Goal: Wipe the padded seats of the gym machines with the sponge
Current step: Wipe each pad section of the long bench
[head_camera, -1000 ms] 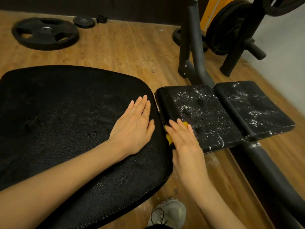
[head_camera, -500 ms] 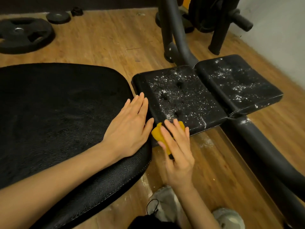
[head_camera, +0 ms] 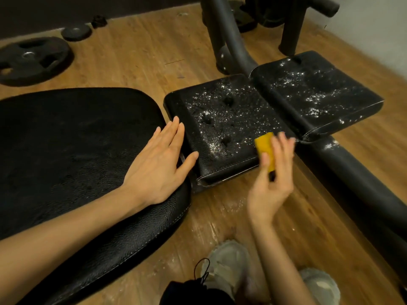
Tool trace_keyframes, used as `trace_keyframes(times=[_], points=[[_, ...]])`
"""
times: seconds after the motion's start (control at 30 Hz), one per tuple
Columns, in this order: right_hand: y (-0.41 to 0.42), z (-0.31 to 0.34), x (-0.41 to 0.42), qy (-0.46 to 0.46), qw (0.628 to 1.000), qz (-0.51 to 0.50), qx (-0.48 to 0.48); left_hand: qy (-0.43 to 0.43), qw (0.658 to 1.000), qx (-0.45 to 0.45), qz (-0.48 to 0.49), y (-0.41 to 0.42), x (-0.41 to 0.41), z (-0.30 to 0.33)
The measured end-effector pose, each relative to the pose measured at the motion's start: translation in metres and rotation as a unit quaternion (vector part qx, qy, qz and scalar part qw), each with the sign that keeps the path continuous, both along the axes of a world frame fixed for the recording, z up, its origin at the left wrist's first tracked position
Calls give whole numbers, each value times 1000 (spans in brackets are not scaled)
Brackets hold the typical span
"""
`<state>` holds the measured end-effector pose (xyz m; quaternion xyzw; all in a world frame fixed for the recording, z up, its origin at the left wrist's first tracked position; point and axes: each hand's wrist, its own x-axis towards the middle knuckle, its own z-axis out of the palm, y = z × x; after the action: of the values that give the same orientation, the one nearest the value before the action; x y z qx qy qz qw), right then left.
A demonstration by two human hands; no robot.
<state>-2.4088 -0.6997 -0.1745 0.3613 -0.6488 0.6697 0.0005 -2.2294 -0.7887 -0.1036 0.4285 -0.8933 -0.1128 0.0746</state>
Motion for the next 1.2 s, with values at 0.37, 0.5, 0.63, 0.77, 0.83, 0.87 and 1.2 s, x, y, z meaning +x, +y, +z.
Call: trace_keyframes(times=[0.37,0.5,0.63,0.77,0.83,0.87,1.2], points=[[6,2,-13,-75,997,3,-8,9,1000,10,17,0,-2,1],[4,12,-26,-98,993,-62,-7,11,1000,17,22,3,-3,3],[28,1,43,74,989,123,35,17,999,21,21,5,-4,5],[23,5,-26,86,989,108,55,4,1000,17,16,3,-2,4],[18,12,-58,65,994,46,72,-1,1000,14,15,3,-2,3],[16,15,-59,77,993,40,79,-3,1000,15,15,3,-2,4],[6,41,-54,304,920,200,144,19,1000,18,12,2,-2,2]])
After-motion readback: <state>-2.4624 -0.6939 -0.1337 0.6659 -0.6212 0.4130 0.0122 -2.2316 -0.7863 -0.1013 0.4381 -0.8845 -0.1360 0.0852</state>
